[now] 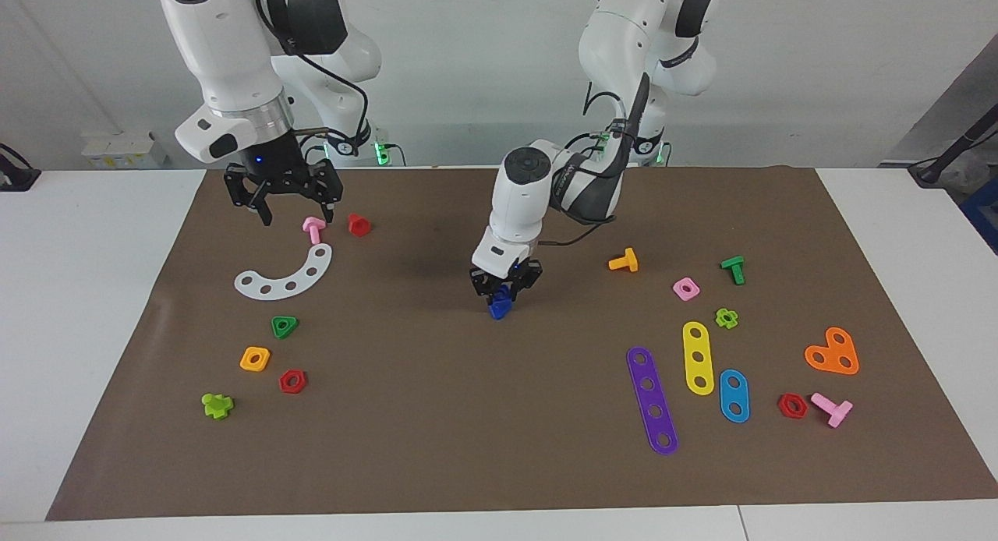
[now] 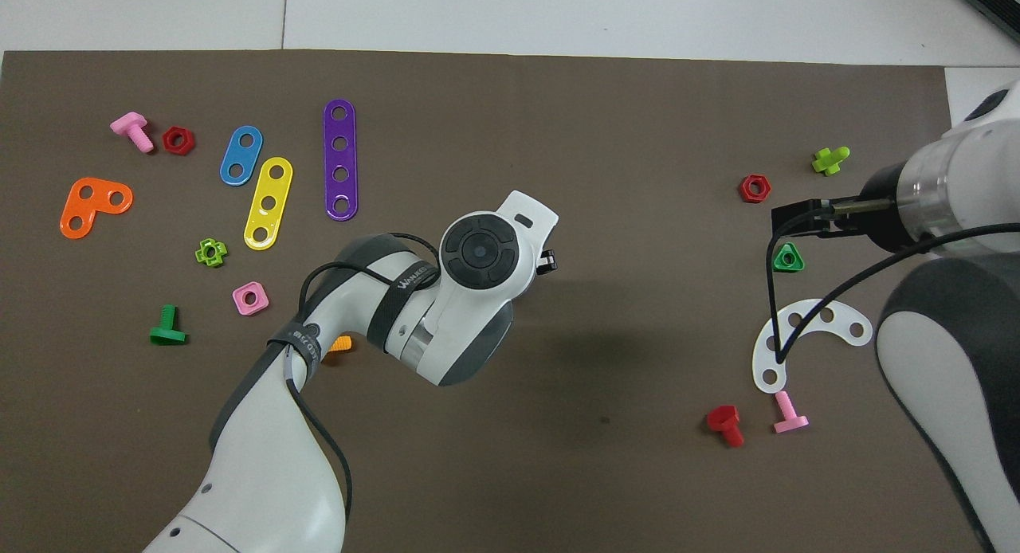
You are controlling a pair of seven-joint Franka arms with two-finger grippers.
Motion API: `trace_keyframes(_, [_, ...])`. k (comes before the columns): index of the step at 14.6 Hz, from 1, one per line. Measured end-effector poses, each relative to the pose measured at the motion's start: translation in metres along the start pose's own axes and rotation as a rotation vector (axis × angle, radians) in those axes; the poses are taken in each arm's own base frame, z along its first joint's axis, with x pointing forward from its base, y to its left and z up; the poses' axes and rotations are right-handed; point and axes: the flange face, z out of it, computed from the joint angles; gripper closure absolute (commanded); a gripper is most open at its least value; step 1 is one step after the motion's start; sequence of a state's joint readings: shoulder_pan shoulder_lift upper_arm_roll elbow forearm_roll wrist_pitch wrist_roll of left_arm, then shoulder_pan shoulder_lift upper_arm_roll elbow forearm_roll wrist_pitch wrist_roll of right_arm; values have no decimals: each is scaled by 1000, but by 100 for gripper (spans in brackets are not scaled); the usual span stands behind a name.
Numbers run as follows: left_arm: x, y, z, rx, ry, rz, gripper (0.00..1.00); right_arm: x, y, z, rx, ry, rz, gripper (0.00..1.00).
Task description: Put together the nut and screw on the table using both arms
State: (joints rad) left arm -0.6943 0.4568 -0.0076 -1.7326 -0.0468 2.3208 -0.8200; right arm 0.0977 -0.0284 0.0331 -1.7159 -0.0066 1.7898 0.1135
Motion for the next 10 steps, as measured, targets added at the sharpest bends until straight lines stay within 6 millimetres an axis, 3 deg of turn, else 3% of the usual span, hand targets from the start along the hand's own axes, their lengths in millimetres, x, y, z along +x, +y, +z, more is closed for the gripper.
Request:
trace_keyframes(1, [-1, -1, 4, 6, -5, 1, 17, 0, 0, 0, 0, -1, 3, 0])
trace_keyframes(2, [-2, -3, 6, 10, -8, 1, 4, 0, 1, 0, -4, -4, 4, 0])
trace_keyframes(8, [3, 2, -4, 12, -2, 7, 0, -2, 2, 2, -20, -17, 4, 0])
trace_keyframes(10, [23, -9, -21, 73, -17, -4, 0, -2, 2, 2, -20, -17, 4, 0])
